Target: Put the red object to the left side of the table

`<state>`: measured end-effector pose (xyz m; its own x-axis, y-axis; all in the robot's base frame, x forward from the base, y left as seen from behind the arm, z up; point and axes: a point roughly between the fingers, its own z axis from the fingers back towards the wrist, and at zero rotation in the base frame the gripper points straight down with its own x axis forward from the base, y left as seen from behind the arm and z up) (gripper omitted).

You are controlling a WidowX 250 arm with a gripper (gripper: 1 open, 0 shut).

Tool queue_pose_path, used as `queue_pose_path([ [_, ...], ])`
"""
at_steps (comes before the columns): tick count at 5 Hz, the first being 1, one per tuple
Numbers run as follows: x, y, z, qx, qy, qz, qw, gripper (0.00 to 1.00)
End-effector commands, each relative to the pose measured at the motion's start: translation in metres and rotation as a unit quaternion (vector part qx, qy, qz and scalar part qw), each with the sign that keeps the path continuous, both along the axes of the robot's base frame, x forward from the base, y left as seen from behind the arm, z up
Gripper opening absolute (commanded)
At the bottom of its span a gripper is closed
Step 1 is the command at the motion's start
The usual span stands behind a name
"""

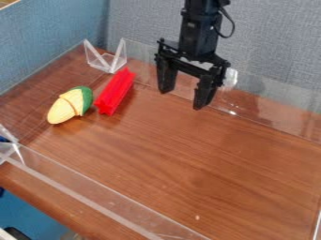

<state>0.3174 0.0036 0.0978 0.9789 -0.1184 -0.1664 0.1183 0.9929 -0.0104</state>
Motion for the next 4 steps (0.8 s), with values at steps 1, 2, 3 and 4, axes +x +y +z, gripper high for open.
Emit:
queue_pose_path([
  [1,0.007,-0.003,0.019,-0.003,-0.038,0.016,0.9991,1.00],
  [2,0.007,-0.008,0.021,-0.004,-0.045,0.025,0.9987,1.00],
  [3,0.005,-0.013,0.029,-0.005,-0.050,0.010,0.9987,1.00],
  [4,0.005,-0.017,0.035,-0.007,-0.055,-0.001,0.9985,1.00],
])
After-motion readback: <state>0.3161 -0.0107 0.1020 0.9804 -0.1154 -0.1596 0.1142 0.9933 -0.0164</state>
